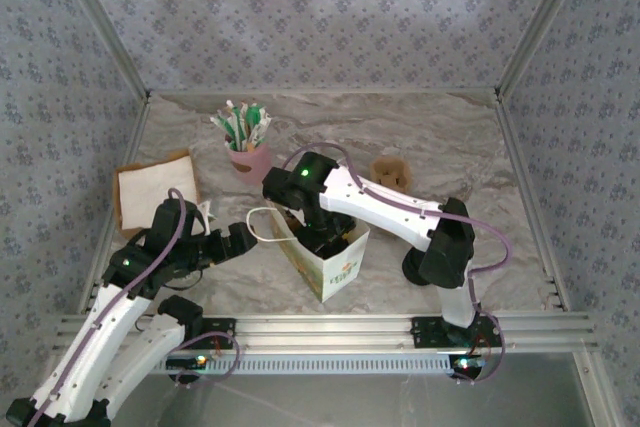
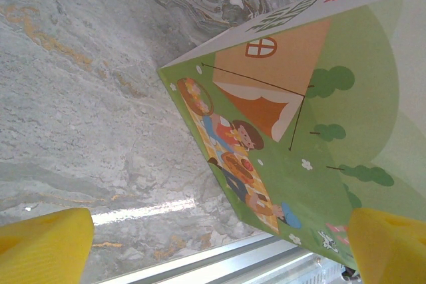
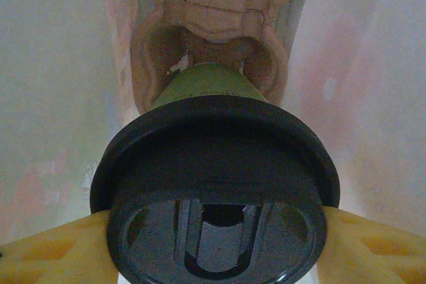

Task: Pack the takeout coffee

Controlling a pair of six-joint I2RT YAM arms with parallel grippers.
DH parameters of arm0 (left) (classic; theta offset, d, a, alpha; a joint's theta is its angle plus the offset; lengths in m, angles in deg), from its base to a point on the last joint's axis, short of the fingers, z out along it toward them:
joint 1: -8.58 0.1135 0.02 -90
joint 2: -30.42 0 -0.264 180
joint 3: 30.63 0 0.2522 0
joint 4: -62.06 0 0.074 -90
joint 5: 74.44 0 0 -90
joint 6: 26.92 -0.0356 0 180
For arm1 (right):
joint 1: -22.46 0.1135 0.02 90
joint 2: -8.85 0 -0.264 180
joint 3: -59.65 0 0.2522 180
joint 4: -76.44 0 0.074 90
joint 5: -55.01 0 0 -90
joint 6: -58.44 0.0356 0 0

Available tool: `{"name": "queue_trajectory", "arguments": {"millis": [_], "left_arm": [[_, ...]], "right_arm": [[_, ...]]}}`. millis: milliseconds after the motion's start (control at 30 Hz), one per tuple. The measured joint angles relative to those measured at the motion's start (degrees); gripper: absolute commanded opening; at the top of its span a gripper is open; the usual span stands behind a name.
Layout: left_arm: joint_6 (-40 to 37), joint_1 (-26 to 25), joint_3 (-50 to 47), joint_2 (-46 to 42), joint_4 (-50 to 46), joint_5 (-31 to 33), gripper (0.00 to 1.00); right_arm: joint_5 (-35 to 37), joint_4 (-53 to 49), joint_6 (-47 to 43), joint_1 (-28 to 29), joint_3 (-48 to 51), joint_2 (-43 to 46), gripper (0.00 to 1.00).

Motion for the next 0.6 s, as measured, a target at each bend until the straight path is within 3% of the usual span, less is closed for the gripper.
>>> {"name": "queue_trajectory", "arguments": {"millis": [600], "left_arm": [[0.0, 0.0, 0.0, 0.0, -0.1, 0.0, 0.98]], "right_arm": [[1.5, 2.1, 0.0, 0.3, 0.2, 0.7, 0.70]]}}
